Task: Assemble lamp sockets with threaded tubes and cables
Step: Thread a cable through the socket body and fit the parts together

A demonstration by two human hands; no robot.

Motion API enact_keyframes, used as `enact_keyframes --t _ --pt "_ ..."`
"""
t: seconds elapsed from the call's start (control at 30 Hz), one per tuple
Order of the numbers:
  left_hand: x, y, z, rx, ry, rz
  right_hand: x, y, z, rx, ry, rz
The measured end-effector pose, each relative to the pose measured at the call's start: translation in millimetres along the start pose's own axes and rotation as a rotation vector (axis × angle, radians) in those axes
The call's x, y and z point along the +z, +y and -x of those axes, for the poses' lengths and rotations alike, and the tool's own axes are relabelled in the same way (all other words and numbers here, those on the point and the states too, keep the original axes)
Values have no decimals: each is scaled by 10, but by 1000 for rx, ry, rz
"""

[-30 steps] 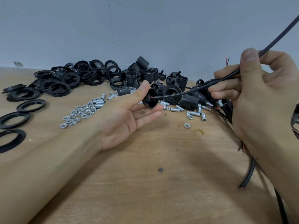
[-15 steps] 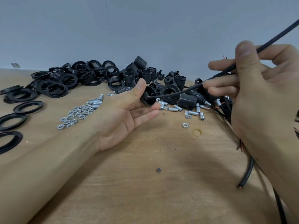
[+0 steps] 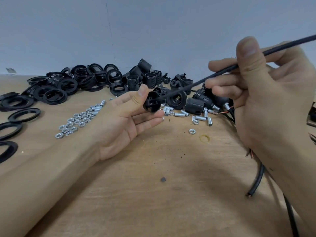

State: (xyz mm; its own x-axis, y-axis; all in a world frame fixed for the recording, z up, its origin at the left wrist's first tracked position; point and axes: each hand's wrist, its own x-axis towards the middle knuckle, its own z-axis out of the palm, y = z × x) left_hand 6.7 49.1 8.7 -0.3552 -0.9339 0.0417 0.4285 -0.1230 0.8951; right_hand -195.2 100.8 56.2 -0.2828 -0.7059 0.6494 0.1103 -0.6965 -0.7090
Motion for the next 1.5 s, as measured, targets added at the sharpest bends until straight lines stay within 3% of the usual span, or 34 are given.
enact_keyframes --t 0.17,0.27,0.37,0.5,0.6,0.7,0.83,0.97,1.03,1.17,1.3,1.37,1.5 --pt "9 -3 0 43 1 -15 30 46 30 41 -76 -32" --pt "-39 28 8 111 15 -92 -14 77 3 121 -12 74" --pt "-26 42 40 225 -12 -185 -57 102 -17 188 38 18" --pt "75 -13 136 476 20 -600 21 221 101 207 -40 144" --pt "117 -37 198 610 51 -786 51 290 124 395 -63 160" --pt "128 -46 212 578 44 -746 46 276 98 675 -57 -150" --pt "153 -85 206 561 -61 -748 51 296 126 868 -98 -234" --pt "152 -101 205 621 31 -879 126 289 172 849 -249 -319" --pt "160 -95 199 642 66 -897 148 291 162 785 -239 -310" --pt "169 -91 197 641 113 -916 28 283 -27 825 131 -346" --pt "221 -105 276 600 -151 -894 -100 267 -150 831 299 -440" --pt "221 -118 291 632 -251 -946 -193 252 -215 818 280 -407" --pt "98 -108 200 641 -202 -1085 -349 159 -298 904 19 -181"
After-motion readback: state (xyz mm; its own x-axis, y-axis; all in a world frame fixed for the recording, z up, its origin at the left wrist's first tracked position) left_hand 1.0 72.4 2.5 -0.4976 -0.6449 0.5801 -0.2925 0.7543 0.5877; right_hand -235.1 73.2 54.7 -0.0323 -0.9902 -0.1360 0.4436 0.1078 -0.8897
